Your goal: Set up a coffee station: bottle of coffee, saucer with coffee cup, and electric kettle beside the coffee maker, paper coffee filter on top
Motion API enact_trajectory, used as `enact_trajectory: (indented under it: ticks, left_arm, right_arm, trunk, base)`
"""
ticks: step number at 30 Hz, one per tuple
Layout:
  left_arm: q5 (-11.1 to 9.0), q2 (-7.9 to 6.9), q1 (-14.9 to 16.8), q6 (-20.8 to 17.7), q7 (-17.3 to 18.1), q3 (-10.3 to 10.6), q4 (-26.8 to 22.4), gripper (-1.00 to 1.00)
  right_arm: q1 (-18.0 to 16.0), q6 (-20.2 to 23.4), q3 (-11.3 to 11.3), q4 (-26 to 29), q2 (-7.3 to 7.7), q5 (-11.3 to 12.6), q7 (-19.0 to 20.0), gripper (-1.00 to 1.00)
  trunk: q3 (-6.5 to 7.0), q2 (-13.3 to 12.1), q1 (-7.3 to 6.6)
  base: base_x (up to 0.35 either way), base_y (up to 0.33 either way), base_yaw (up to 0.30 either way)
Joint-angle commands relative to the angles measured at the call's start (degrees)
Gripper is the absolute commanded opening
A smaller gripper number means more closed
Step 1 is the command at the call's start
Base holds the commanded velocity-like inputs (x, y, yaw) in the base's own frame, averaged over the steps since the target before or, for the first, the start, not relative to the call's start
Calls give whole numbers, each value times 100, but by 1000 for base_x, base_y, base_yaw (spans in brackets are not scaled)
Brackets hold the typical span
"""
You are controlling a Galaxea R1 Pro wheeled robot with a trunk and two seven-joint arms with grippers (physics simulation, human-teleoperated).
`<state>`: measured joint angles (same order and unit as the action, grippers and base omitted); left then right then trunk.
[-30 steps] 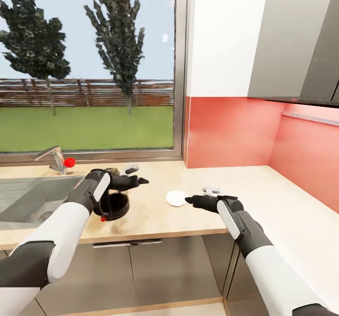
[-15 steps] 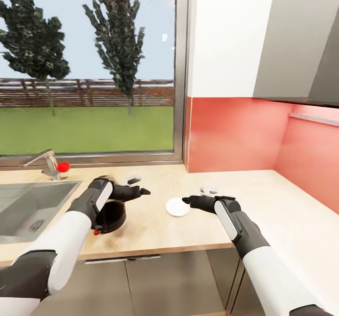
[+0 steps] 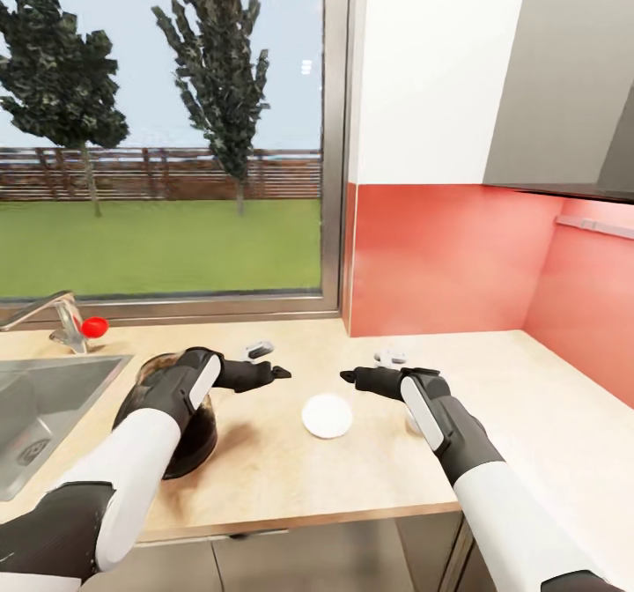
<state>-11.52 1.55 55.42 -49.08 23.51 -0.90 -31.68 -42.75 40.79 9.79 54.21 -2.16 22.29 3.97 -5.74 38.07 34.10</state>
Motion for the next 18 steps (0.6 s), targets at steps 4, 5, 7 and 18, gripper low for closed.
enact_trajectory:
  ticks: [4, 5, 7, 18]
  left_arm:
    - [-24, 39, 3, -26, -5, -7, 8, 100]
    - [-24, 50, 3, -26, -5, -7, 9, 100]
    - [-25, 90, 4, -24, -5, -7, 11, 100]
    - [-20, 242, 4, -23, -5, -22, -32, 100]
  right_arm:
    - [-5, 25, -3, 3, -3, -24, 25, 100]
    - [-5, 25, -3, 3, -3, -24, 25, 100]
    - [-5, 25, -3, 2, -4, -23, 25, 100]
    - [-5, 34, -3, -396, -9, -31, 22, 100]
  trunk:
    - [-10, 9, 3]
    - [-10, 9, 3]
    - [-10, 9, 3]
    - [-10, 9, 3]
  base:
    - [43, -16, 0]
    - [19, -7, 0]
    - [10, -4, 0]
    - [113, -1, 0]
